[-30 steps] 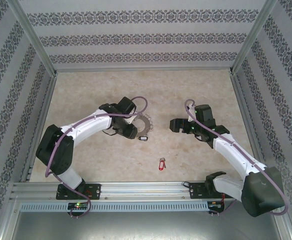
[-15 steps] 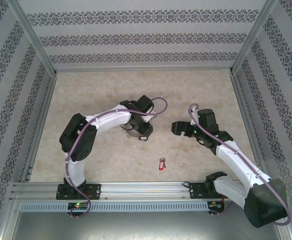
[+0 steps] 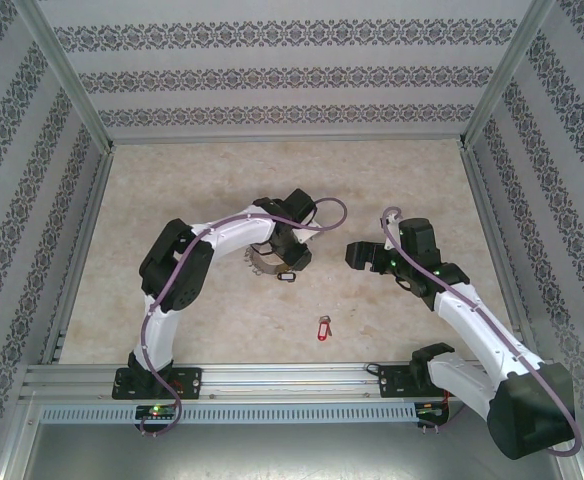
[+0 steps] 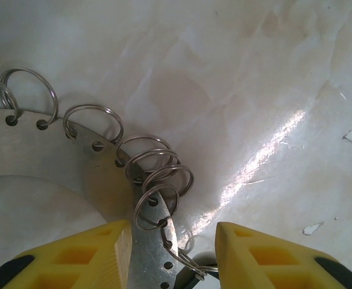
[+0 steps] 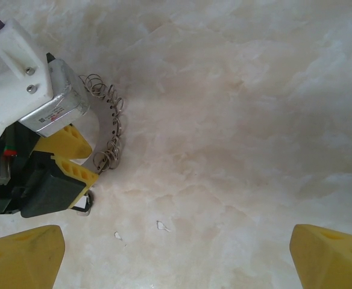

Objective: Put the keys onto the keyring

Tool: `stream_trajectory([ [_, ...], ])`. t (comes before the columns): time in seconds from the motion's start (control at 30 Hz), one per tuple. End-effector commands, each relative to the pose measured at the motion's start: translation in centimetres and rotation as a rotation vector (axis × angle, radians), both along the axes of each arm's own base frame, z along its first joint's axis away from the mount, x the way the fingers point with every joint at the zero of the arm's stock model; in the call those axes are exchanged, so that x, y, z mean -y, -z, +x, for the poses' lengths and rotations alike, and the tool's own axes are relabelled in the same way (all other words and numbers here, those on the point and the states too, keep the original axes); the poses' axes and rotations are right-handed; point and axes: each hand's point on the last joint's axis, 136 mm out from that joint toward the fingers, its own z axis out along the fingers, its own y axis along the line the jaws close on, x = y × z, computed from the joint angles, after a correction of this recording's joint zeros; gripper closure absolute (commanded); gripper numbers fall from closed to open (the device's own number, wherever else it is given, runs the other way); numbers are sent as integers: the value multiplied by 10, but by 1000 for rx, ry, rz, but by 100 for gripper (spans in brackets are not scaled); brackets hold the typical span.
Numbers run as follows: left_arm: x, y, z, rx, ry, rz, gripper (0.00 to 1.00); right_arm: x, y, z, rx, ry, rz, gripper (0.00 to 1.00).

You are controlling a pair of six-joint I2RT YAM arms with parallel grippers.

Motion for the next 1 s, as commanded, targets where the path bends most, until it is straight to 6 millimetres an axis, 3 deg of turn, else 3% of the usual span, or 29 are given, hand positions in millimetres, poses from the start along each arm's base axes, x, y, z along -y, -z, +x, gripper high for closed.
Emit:
stream_trajectory([
  [0.0,-2,0,8,20,31,28,59,4,-2,1,0,10,-9,4],
  [0.47,-1,13,10,2,55,28,66,10,-6,0,16,20,-20,3],
  [0.77,-5,13,2,-12,49,21,78,14,-7,0,25,34,-30,3],
  [0.97,-12,7,-6,-7,33,22,73,13,-8,3,30,33,-28,2],
])
